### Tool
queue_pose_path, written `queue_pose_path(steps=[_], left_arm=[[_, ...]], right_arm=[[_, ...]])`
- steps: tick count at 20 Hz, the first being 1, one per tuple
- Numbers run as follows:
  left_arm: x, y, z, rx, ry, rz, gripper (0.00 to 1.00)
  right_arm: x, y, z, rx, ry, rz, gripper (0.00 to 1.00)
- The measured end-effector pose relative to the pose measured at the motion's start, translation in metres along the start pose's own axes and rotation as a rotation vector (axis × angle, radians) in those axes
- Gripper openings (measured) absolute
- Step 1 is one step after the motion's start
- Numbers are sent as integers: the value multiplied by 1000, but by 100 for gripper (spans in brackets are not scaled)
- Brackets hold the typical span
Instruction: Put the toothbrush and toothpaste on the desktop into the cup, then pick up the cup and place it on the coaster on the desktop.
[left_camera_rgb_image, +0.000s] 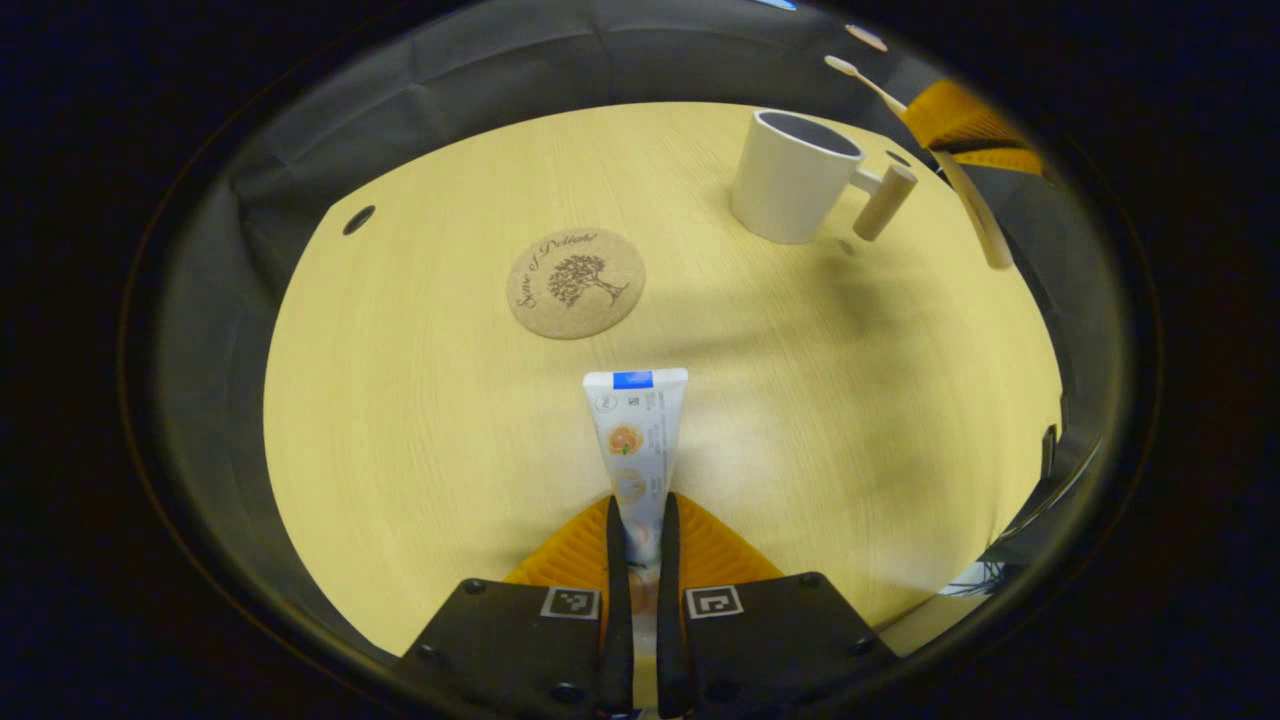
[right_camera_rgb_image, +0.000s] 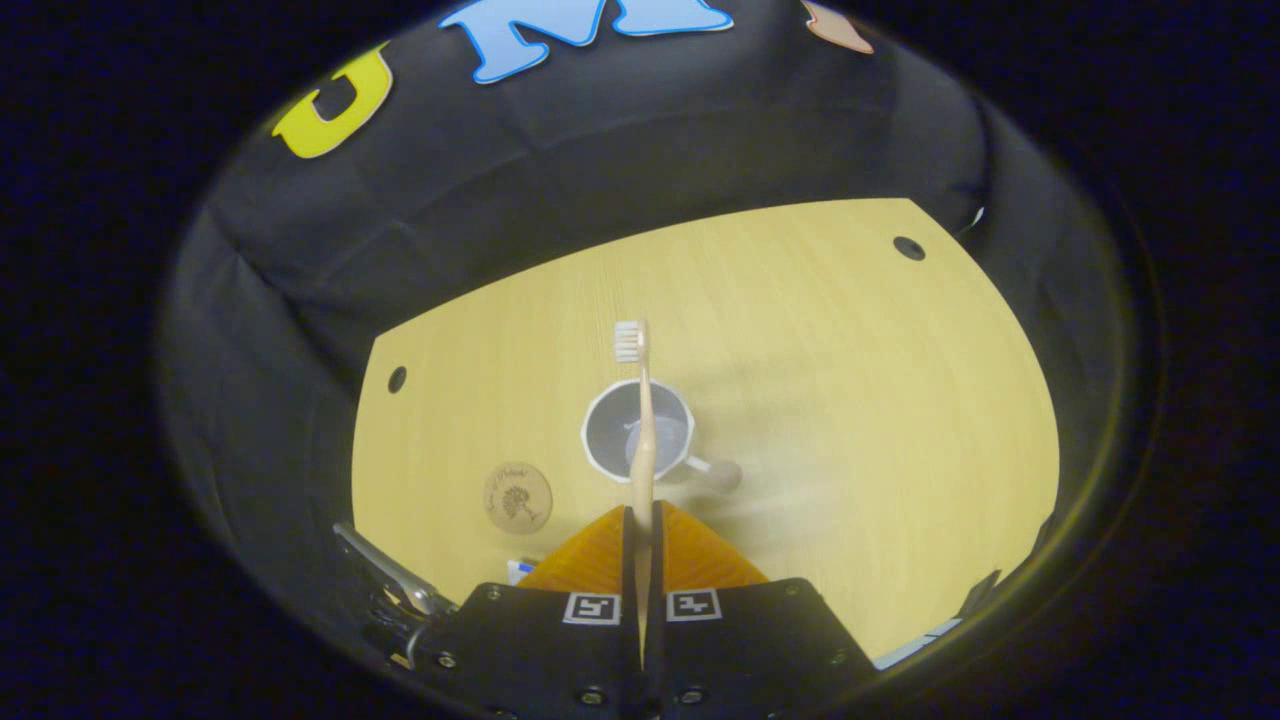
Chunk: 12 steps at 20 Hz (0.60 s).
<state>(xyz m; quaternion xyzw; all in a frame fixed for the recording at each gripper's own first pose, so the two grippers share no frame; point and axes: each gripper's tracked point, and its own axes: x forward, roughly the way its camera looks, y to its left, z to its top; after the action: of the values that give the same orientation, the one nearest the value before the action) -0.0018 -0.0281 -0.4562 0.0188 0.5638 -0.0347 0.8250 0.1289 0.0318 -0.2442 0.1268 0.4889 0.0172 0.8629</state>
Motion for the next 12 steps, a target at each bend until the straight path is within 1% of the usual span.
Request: queue_pose_path(steps=[5, 12], left_arm=[[-5, 12, -3, -20, -2, 22, 17], [-10, 24, -18, -78, 23, 38, 17]], right_arm=[[13, -3, 41, 69, -40, 3, 2], [42, -2, 69, 127, -58, 14, 2]])
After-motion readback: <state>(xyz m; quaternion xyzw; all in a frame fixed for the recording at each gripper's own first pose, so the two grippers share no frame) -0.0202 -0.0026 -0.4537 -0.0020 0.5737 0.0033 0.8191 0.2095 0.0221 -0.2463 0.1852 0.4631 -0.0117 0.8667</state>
